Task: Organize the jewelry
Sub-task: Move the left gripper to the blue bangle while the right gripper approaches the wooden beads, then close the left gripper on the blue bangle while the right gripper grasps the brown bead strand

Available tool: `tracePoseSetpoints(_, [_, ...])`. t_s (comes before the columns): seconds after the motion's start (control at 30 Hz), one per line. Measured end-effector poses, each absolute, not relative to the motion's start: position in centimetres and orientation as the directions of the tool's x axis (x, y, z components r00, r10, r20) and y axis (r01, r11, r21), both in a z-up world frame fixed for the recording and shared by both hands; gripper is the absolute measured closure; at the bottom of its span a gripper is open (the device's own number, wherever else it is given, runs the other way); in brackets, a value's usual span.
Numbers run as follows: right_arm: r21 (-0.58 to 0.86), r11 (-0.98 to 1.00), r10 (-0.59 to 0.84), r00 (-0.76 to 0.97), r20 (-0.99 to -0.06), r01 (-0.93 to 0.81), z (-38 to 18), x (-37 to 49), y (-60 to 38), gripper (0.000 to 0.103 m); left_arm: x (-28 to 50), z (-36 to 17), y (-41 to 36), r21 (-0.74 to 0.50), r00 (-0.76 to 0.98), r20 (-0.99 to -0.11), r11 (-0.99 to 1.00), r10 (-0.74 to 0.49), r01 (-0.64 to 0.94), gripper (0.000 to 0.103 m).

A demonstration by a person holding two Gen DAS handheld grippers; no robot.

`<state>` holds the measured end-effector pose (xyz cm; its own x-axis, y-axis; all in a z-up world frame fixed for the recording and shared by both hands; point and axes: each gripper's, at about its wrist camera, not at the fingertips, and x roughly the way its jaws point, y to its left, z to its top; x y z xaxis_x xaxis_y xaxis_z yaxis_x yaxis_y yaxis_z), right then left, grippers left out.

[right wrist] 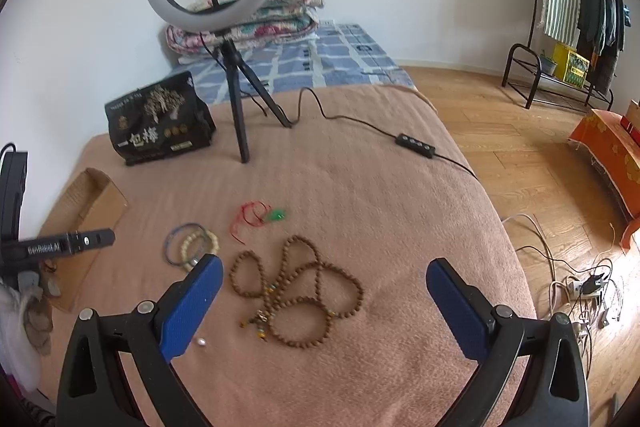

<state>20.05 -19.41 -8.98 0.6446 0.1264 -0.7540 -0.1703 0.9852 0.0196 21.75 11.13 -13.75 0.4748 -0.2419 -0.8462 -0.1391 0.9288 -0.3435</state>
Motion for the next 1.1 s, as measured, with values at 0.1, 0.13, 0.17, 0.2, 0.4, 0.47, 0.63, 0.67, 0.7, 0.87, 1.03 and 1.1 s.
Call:
tracePoseSetpoints(0.1, [0.021,0.985,0.125,0.624,-0.771,-0.172,-10.1,20.5,-19.9,0.000,23.2,-15.2,11.2,-0.360,0.443,-0.858,0.919,-0.258,-0.162,0.037])
tracePoseSetpoints(0.13, [0.019,0.985,0.125,0.621,-0.774,-0.174,-10.3,20.6,-19.9,0.000,23.7,-15.7,11.4,-0.367,0.437,-0.861,0.913,-0.261,-0.176,0.037])
tracePoseSetpoints(0.17, [0.018,0.984,0.125,0.619,-0.776,-0.176,-10.5,20.7,-20.0,0.000,24.1,-16.2,11.4,-0.373,0.432,-0.862,0.909,-0.265,-0.187,0.037])
tracePoseSetpoints(0.2, [0.016,0.984,0.124,0.616,-0.778,-0.178,-10.8,20.8,-20.0,0.000,24.4,-16.5,11.5,-0.378,0.427,-0.863,0.905,-0.269,-0.194,0.037])
tracePoseSetpoints(0.4, [-0.012,0.977,0.117,0.583,-0.804,-0.213,-12.6,21.5,-19.4,0.000,26.4,-18.4,11.3,-0.412,0.409,-0.863,0.883,-0.299,-0.225,0.037])
tracePoseSetpoints(0.47, [-0.017,0.976,0.113,0.571,-0.813,-0.218,-13.2,21.7,-19.3,0.000,27.0,-18.8,11.0,-0.402,0.398,-0.869,0.888,-0.293,-0.224,0.037])
tracePoseSetpoints(0.63, [0.000,0.978,0.121,0.564,-0.817,-0.210,-14.1,22.0,-19.8,0.000,28.0,-20.1,11.0,-0.400,0.383,-0.875,0.886,-0.295,-0.233,0.037])
tracePoseSetpoints(0.67, [0.006,0.979,0.122,0.562,-0.818,-0.204,-14.3,22.1,-20.0,0.000,28.1,-20.3,10.9,-0.402,0.383,-0.875,0.886,-0.297,-0.232,0.037])
tracePoseSetpoints(0.7, [0.011,0.980,0.122,0.560,-0.820,-0.198,-14.4,22.2,-20.2,0.000,28.3,-20.4,10.9,-0.403,0.384,-0.874,0.886,-0.299,-0.229,0.037])
tracePoseSetpoints(0.87, [0.019,0.982,0.122,0.548,-0.828,-0.189,-15.4,22.7,-20.6,0.000,28.7,-20.6,10.7,-0.449,0.397,-0.852,0.865,-0.340,-0.223,0.037])
tracePoseSetpoints(1.03, [0.027,0.984,0.120,0.538,-0.834,-0.177,-16.3,23.0,-21.2,0.000,29.0,-20.5,9.8,-0.447,0.382,-0.853,0.875,-0.355,-0.186,0.037])
tracePoseSetpoints(1.1, [0.030,0.985,0.117,0.536,-0.836,-0.169,-16.7,23.1,-21.5,0.000,29.1,-20.4,9.2,-0.444,0.372,-0.855,0.882,-0.362,-0.161,0.037])
